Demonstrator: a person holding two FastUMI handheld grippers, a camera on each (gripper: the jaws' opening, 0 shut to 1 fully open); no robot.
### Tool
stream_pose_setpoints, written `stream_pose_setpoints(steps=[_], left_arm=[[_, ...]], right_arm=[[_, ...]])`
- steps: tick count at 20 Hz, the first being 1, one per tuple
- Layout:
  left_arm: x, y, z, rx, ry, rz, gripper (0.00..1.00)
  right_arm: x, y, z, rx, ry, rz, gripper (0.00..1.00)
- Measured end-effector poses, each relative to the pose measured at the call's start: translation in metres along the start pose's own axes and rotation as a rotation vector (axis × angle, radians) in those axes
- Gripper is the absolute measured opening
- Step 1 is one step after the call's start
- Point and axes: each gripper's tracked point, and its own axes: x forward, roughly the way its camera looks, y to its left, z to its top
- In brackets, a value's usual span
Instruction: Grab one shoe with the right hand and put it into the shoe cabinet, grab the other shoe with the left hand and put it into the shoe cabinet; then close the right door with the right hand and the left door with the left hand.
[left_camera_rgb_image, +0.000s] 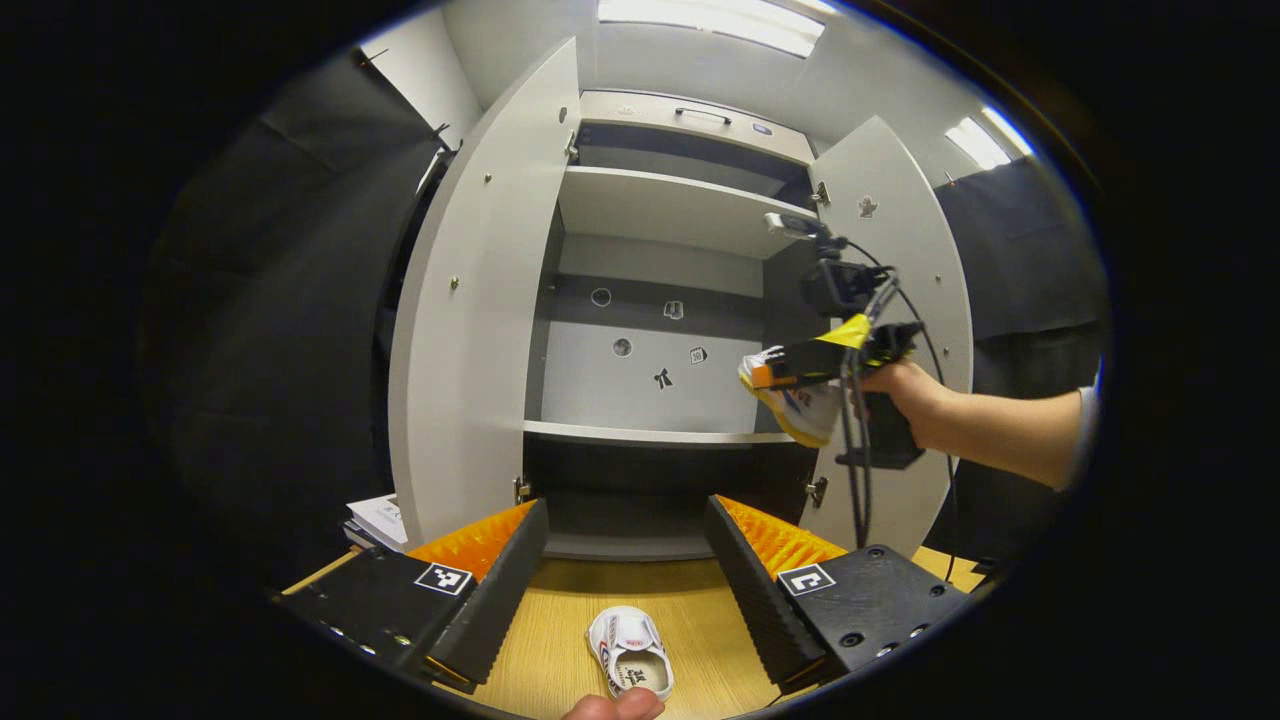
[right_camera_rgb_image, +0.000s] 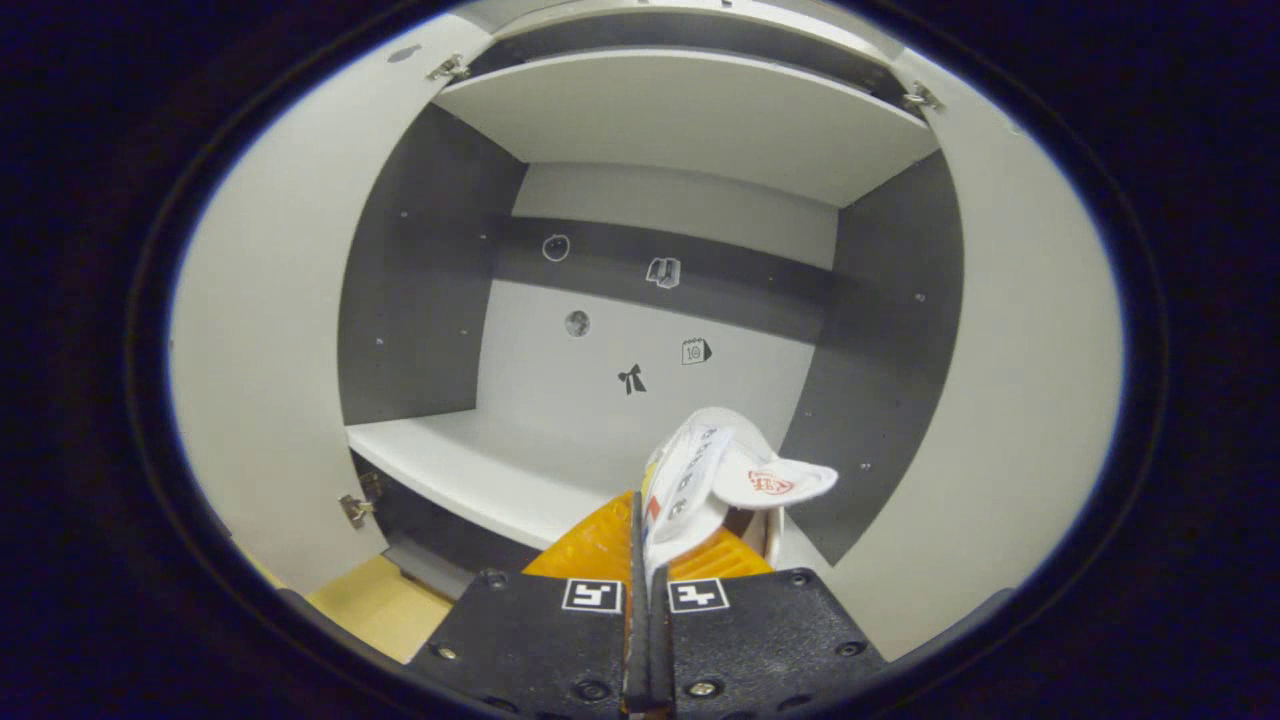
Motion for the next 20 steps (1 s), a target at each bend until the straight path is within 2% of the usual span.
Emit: stream_pose_setpoints(steps=[2,7,16,20], left_arm=[[0.001,-0.003,-0.004,-0.007,0.009,-0.007,0.95],[0.002,0.008,-0.012,-0.003,0.031,0.023,0.95],[0.007,0.021,-0.025,-0.033,0.071,0.061,0.95],[0.007,0.026,-0.023,-0.037,0.057,0.078,0.95]], right_arm=[[0.04,0.004,0.001,-0.028,0.054,0.012,0.04],[0.111,0.007,-0.015,0.032,0.214,0.01,0.04],[0.143,0.024,-0.029,-0.05,0.376,0.061,0.02],[0.148,0.025,-0.036,-0.058,0.416,0.046,0.04]])
